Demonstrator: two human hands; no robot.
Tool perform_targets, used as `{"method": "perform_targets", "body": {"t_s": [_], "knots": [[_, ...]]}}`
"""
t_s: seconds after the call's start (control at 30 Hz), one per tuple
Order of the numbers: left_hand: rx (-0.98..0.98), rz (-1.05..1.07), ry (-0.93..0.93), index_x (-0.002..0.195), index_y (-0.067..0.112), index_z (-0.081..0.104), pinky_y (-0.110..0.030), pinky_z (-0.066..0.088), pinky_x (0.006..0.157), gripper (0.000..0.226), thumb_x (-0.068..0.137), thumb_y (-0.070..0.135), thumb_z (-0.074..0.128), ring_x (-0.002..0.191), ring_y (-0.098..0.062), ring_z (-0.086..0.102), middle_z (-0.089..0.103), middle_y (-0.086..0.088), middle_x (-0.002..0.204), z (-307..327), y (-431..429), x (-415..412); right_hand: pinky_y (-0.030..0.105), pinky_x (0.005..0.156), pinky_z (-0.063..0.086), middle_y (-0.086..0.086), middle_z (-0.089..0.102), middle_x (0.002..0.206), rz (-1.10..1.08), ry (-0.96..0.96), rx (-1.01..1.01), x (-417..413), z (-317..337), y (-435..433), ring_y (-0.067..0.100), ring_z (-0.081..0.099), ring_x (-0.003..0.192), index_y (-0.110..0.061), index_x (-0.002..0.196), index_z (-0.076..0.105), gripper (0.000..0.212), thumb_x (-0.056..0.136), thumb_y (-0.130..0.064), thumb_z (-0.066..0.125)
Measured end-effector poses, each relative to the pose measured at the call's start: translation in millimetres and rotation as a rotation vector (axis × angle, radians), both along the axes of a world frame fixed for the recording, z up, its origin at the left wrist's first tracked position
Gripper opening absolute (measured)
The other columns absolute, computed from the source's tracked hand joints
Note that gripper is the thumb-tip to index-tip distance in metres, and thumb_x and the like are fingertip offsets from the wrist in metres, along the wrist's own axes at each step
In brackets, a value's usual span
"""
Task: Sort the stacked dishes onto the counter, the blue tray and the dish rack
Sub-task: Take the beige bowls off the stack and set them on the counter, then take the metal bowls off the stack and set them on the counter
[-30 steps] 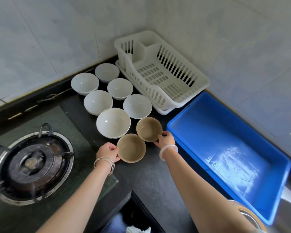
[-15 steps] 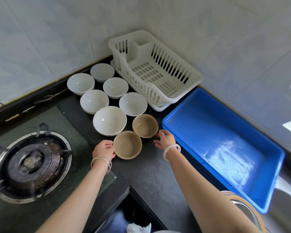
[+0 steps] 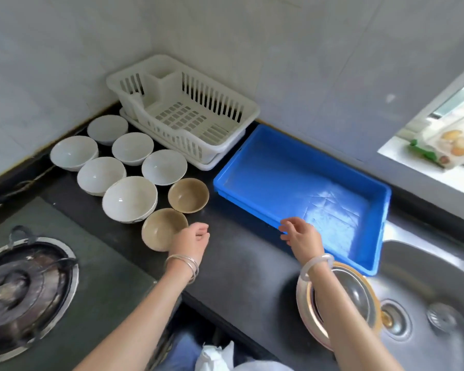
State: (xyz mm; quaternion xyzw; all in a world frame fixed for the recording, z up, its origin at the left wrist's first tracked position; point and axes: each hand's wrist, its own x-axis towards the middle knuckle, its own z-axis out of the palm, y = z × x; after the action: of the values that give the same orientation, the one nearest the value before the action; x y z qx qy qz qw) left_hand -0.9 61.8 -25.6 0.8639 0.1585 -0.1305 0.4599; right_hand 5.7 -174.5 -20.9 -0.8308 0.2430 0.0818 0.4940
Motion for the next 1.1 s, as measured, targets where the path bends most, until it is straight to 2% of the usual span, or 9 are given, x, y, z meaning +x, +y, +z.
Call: {"method": "perform_targets", "body": {"t_s": [0.13, 0.23, 0.4, 0.5, 0.57, 0.77, 0.87, 0.93, 1.1], "knots": [[-0.018, -0.272, -0.010, 0.113, 0.017, 0.063, -0.013, 0.042, 0.080, 0.025, 0.090, 0.017, 0.054, 0.087, -0.006, 0.059, 0.068, 0.002, 0.112, -1.5, -82.1, -11.0, 0.035, 0.082, 0.049, 0.012, 0.073, 0.095, -0.123, 0.046, -0.305, -47.4, 0.9, -57.7, 0.032, 0.066, 0.090, -0.016, 0.093, 0.068, 0.016, 0.090, -0.017, 0.052], [-0.040, -0.481, -0.023, 0.113, 0.013, 0.065, -0.007, 0.038, 0.079, 0.027, 0.088, 0.014, 0.056, 0.093, -0.012, 0.063, 0.068, -0.002, 0.114, 0.5, -137.4, -27.2, 0.035, 0.078, 0.046, 0.016, 0.072, 0.099, -0.177, 0.088, -0.483, -84.8, 0.2, -90.4, 0.035, 0.064, 0.094, -0.011, 0.099, 0.069, 0.018, 0.088, -0.013, 0.055], [0.016, -0.667, -0.029, 0.114, 0.016, 0.066, -0.030, 0.048, 0.093, 0.030, 0.085, 0.016, 0.060, 0.101, -0.021, 0.063, 0.069, -0.006, 0.111, -2.7, -187.3, -49.6, 0.036, 0.075, 0.041, 0.018, 0.063, 0.105, -0.166, 0.176, -0.629, -126.9, -2.0, -120.5, 0.035, 0.059, 0.098, -0.007, 0.099, 0.067, 0.020, 0.087, -0.011, 0.052], [0.112, -0.705, -0.073, 0.117, 0.013, 0.063, -0.028, 0.045, 0.095, 0.032, 0.086, 0.014, 0.059, 0.105, -0.022, 0.059, 0.065, -0.007, 0.113, -6.6, -195.7, -51.5, 0.034, 0.070, 0.041, 0.014, 0.061, 0.103, -0.119, 0.209, -0.674, -139.6, -4.9, -124.3, 0.034, 0.059, 0.094, -0.015, 0.102, 0.069, 0.025, 0.087, -0.014, 0.049], [0.126, -0.711, -0.089, 0.115, 0.013, 0.065, -0.023, 0.041, 0.093, 0.030, 0.086, 0.012, 0.058, 0.106, -0.019, 0.058, 0.063, -0.006, 0.116, -9.1, -197.2, -52.2, 0.032, 0.068, 0.041, 0.011, 0.059, 0.102, -0.083, 0.212, -0.689, -142.7, -7.3, -122.3, 0.032, 0.056, 0.094, -0.022, 0.109, 0.066, 0.030, 0.088, -0.013, 0.046], [0.096, -0.695, -0.097, 0.112, 0.009, 0.066, -0.001, 0.025, 0.078, 0.028, 0.087, 0.004, 0.054, 0.093, -0.005, 0.047, 0.057, -0.003, 0.118, -13.1, -198.9, -54.0, 0.031, 0.071, 0.040, 0.010, 0.057, 0.104, -0.156, 0.199, -0.594, -143.0, -12.8, -116.5, 0.030, 0.054, 0.097, -0.012, 0.100, 0.063, 0.019, 0.091, -0.022, 0.050], [0.092, -0.689, -0.092, 0.108, 0.009, 0.066, -0.003, 0.028, 0.077, 0.026, 0.087, 0.002, 0.053, 0.092, -0.005, 0.047, 0.056, -0.004, 0.118, -13.0, -199.8, -53.8, 0.030, 0.064, 0.035, 0.007, 0.058, 0.090, -0.235, 0.168, -0.488, -143.0, -10.3, -120.5, 0.026, 0.052, 0.080, -0.015, 0.085, 0.053, 0.007, 0.085, -0.020, 0.058], [0.081, -0.673, -0.085, 0.105, 0.009, 0.066, -0.007, 0.032, 0.078, 0.022, 0.088, 0.005, 0.053, 0.090, -0.007, 0.050, 0.055, -0.004, 0.117, -13.0, -200.6, -53.2, 0.029, 0.060, 0.034, 0.004, 0.058, 0.076, -0.283, 0.172, -0.431, -144.3, -8.3, -124.8, 0.027, 0.050, 0.070, -0.017, 0.077, 0.048, 0.015, 0.084, -0.021, 0.060], [0.074, -0.647, -0.076, 0.096, 0.009, 0.067, -0.015, 0.038, 0.079, 0.016, 0.090, 0.013, 0.052, 0.089, -0.009, 0.053, 0.056, -0.004, 0.116, -10.2, -203.6, -51.6, 0.030, 0.060, 0.035, 0.003, 0.058, 0.067, -0.348, 0.166, -0.307, -147.0, -2.4, -140.1, 0.032, 0.055, 0.070, -0.017, 0.072, 0.046, 0.018, 0.085, -0.020, 0.058]]}}
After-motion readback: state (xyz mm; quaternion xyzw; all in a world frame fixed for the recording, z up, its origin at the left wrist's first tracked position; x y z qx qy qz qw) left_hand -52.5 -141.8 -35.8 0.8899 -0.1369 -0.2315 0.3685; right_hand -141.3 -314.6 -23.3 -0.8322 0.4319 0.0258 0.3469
